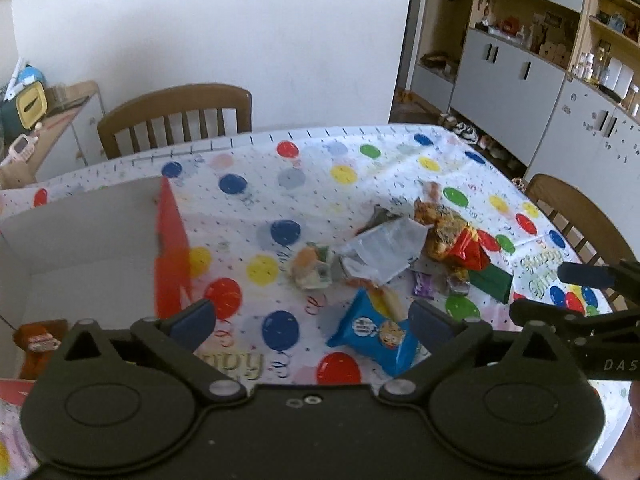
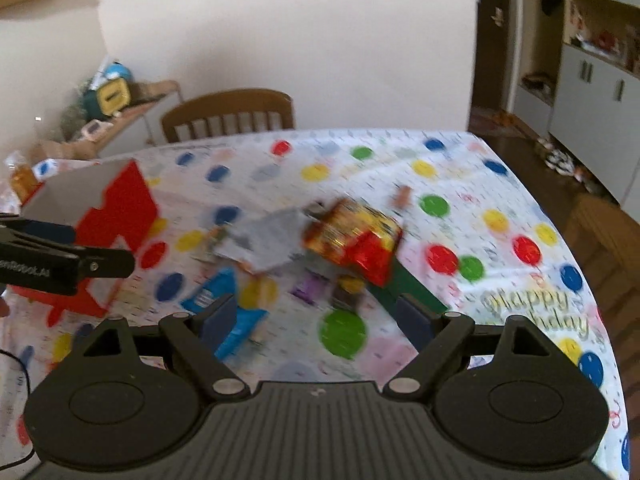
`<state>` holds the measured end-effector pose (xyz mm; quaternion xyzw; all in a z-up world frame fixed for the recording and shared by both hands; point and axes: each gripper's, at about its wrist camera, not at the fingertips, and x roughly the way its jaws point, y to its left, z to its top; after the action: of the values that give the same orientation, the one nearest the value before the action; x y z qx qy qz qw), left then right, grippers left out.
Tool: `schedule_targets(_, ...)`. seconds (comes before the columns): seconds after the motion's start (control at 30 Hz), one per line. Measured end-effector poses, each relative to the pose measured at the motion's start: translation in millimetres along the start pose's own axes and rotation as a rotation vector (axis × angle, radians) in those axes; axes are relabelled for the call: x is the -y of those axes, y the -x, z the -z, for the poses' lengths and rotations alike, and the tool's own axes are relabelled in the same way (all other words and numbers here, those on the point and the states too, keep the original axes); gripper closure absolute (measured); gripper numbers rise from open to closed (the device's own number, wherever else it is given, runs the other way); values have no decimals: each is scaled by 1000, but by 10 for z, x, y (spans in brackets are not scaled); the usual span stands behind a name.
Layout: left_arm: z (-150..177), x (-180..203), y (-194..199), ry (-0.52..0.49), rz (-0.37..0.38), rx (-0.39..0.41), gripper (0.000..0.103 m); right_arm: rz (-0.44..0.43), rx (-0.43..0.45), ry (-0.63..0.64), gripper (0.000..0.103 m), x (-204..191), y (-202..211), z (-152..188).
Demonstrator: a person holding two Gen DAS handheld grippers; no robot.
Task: Organize snacks
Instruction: 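Move both tools back from the box toward the snack pile, then grasp the blue cookie packet with the left tool while the right tool grasps the brown square cake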
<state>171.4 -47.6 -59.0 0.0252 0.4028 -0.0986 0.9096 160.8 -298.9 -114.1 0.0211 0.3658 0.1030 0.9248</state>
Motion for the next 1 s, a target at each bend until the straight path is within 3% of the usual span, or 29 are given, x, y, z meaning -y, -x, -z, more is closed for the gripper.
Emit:
schedule_targets(0.27,78,168,-447,62,-7,-113,1,33,-43,-16,16,261,-257,86)
schedule_targets(0.6,22,231,-919,175,-34,-217,3,24,-75,2,16,259,-696,62)
schedule_targets(0.97,25,132,-1255,365,-19,-325,19,1,-91,-31,17,279,-1020,-29)
schedule_targets(1.0,29,121,-1274,382,-10,-332,19,0,-93,-30,20,271,-1044,-37)
